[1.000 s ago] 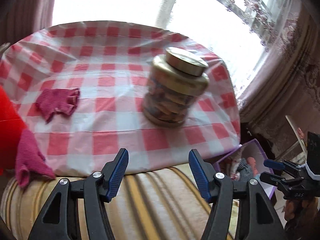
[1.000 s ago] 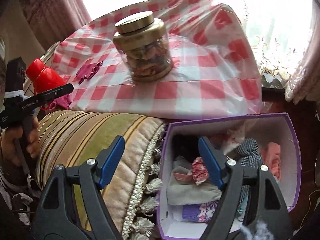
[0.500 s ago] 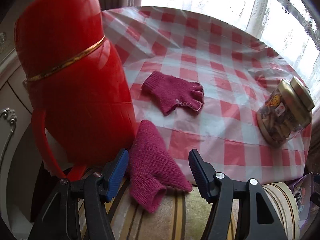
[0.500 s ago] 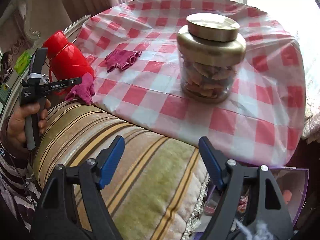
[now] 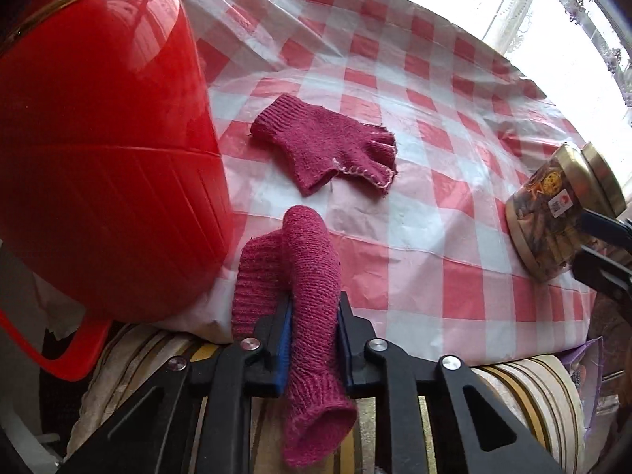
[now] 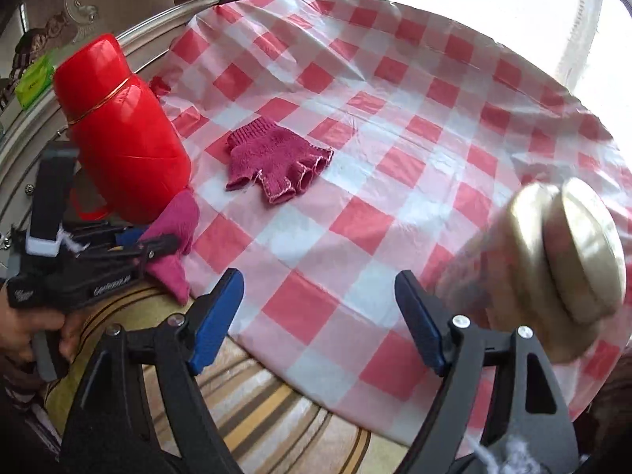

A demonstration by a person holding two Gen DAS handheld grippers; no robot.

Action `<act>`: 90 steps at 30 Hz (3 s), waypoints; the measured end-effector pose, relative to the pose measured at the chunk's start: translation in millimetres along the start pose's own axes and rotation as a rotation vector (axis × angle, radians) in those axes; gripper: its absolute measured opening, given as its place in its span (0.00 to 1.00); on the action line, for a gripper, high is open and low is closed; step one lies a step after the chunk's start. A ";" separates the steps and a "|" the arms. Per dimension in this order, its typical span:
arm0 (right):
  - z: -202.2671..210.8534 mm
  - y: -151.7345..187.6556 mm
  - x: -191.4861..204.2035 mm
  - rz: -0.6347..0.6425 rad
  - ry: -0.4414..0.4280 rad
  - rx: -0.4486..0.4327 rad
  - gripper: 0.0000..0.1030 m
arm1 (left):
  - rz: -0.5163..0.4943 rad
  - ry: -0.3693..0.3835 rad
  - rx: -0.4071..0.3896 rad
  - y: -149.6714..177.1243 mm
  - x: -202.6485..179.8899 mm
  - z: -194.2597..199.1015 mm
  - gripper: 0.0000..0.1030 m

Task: Organize soft objects
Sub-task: 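Grasp the pink knit mitten with the left tool while the right tool grasps the pink glove, then carry the pink mitten and glove into the box and open both tools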

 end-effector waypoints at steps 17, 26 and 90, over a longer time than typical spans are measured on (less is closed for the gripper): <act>-141.7 -114.0 50.0 0.175 0.009 0.079 0.79 | 0.053 0.188 -0.127 -1.9 -1.5 12.4 0.17; -159.0 -110.6 56.2 0.167 -0.072 0.086 0.42 | 0.055 0.216 -0.124 -3.2 -0.2 10.5 0.17; 114.4 392.8 -149.3 -0.739 0.036 -0.081 0.21 | -0.778 0.473 -0.188 175.1 -345.6 132.0 0.17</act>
Point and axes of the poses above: each gripper's, at about its wrist camera, not at the fingertips, and z roughly against the way its jaws point, x to its left, y to its underside, the point moved 8 cm from there along -z, roughly the way its jaws point, and after that the axes turned 10 degrees about x, right-handed, at the moved point
